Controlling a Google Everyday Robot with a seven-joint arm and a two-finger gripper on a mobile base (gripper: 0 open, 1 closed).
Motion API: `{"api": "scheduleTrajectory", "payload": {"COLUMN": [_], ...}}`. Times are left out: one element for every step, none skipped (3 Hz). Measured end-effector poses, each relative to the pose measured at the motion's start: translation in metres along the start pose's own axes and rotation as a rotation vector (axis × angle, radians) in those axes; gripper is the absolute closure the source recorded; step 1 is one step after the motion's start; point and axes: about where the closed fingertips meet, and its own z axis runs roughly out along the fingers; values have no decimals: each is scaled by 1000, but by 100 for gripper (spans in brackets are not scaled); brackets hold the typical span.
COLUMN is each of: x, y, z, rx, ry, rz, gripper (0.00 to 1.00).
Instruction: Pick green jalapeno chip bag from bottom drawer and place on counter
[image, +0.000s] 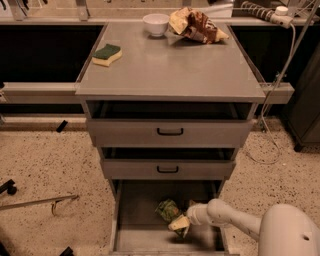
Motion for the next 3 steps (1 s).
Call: {"api": "scheduleTrajectory", "payload": {"x": [8,22,30], "y": [-2,13,26], "z": [13,31,46], "rx": [-3,-40,-69], "ry": [12,55,85], "rz": [14,6,-6], "gripper": [0,0,0]}}
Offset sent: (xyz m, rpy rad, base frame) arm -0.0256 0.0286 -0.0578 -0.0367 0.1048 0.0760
